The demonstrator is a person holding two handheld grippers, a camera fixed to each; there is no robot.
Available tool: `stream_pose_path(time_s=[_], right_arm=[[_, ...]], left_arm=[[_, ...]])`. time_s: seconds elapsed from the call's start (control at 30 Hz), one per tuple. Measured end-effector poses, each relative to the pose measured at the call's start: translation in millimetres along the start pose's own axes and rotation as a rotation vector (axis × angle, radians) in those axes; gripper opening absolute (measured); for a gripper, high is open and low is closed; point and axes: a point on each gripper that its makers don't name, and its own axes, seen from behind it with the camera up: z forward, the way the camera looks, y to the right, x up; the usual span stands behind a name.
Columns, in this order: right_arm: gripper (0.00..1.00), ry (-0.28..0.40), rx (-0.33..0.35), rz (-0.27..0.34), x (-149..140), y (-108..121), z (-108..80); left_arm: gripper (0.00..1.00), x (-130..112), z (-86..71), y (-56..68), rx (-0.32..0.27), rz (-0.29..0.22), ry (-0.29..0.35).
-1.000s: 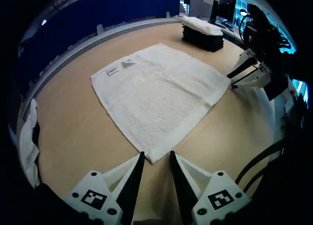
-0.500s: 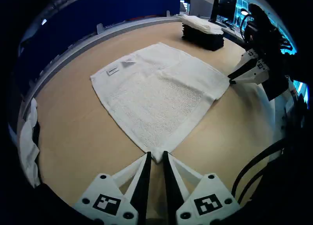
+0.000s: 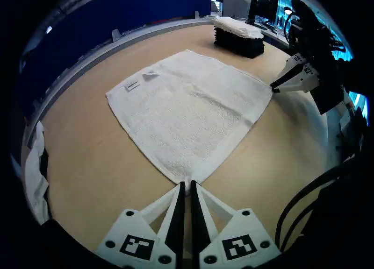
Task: Fold towel
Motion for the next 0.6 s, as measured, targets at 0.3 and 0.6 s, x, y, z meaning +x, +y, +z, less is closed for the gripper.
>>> stream_pose_path(time_s=[0.3,0.6], right_arm=[[0.10,0.015,0.008,0.006,10.7,-1.5,-6.8],[0.10,0.039,0.012,0.017,27.8,-2.7,-18.4]], left_arm=[[0.08,8.7,-6.1,-1.4,-0.008,-0.028,0.022],[0.07,20.5,-21.0,-3.8,-0.008,-0.052,0.046]])
